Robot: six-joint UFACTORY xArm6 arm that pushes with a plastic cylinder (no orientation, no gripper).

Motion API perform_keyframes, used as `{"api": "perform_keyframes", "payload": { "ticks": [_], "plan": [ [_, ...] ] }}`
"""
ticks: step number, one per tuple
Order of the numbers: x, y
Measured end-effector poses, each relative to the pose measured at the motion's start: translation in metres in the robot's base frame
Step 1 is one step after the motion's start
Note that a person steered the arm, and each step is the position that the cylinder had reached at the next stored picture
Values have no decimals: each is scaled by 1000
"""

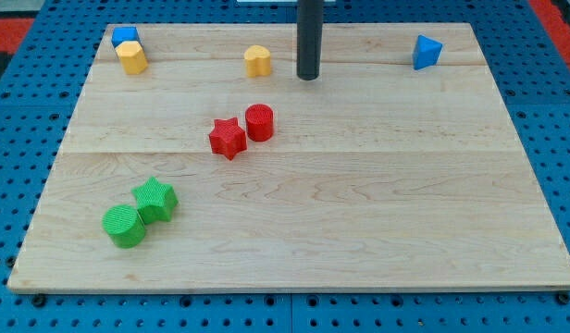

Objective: Push the heart into the hexagon

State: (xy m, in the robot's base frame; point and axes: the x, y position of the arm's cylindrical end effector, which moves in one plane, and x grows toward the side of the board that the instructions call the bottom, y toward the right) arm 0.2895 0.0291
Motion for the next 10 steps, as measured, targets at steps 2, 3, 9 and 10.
{"api": "perform_keyframes", "payload": {
  "ticks": [2, 3, 9, 10],
  "plan": [
    [-31, -170],
    [-28, -162],
    [11, 31],
    [14, 169]
  ]
}}
